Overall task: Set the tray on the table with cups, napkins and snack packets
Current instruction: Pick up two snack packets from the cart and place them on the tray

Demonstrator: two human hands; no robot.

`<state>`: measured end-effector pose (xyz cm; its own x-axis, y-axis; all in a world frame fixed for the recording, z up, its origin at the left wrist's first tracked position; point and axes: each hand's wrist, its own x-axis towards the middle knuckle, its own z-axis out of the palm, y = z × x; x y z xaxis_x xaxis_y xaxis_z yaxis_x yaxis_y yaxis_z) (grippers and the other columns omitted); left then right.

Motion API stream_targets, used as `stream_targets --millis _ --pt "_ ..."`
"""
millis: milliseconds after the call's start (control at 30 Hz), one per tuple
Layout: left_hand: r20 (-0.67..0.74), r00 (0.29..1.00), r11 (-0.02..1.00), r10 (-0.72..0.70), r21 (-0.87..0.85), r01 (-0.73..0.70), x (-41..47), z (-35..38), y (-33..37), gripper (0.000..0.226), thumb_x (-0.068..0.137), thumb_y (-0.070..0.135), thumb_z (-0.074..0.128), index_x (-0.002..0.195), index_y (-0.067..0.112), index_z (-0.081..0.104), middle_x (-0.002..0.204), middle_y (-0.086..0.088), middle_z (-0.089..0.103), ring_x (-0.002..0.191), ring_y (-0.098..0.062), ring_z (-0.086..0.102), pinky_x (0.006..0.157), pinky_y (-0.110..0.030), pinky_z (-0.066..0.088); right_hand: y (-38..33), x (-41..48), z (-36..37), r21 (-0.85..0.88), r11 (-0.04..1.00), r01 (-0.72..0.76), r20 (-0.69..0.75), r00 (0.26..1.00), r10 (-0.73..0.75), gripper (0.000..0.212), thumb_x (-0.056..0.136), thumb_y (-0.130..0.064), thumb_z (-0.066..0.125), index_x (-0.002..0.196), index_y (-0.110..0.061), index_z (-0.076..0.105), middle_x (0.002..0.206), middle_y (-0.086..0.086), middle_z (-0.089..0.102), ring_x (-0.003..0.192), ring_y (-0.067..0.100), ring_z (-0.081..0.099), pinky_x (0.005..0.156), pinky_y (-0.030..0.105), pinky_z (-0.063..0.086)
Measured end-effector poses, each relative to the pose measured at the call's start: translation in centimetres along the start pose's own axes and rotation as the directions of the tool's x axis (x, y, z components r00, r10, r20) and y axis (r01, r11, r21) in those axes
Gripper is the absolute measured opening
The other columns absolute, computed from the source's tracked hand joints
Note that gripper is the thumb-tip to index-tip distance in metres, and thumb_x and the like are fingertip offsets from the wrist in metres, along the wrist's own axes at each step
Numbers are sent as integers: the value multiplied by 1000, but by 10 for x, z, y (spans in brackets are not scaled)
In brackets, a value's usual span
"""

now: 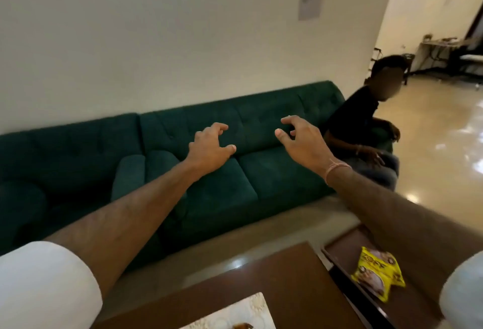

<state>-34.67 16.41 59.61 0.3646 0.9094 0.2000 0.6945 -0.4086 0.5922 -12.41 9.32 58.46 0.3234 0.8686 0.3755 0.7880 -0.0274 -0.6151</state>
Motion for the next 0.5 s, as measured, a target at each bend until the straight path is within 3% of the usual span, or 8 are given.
stream_targets --millis 233,400,500 --pt "250 967 998 -47 -24 55 35 202 53 59 88 33 68 142 27 46 142 2 53 125 -23 54 110 -48 40 212 -27 -10 -87 974 -210 123 968 220 44 96 -40 60 132 -15 58 138 6 60 115 25 62 101 41 50" --pt "418 906 997 -69 14 70 48 352 74 58 89 32 68 142 26 46 142 1 54 130 -23 49 113 -51 36 348 -64 -3 -136 926 -352 197 906 374 43 97 -36 59 132 -10 58 135 9 61 120 25 60 104 38 46" --pt "500 862 997 -80 38 70 46 437 80 56 88 33 68 140 25 47 141 0 55 129 -22 50 111 -48 37 422 -94 4 -165 888 -430 217 862 458 40 97 -35 59 128 -11 60 129 10 64 112 26 63 99 35 46"
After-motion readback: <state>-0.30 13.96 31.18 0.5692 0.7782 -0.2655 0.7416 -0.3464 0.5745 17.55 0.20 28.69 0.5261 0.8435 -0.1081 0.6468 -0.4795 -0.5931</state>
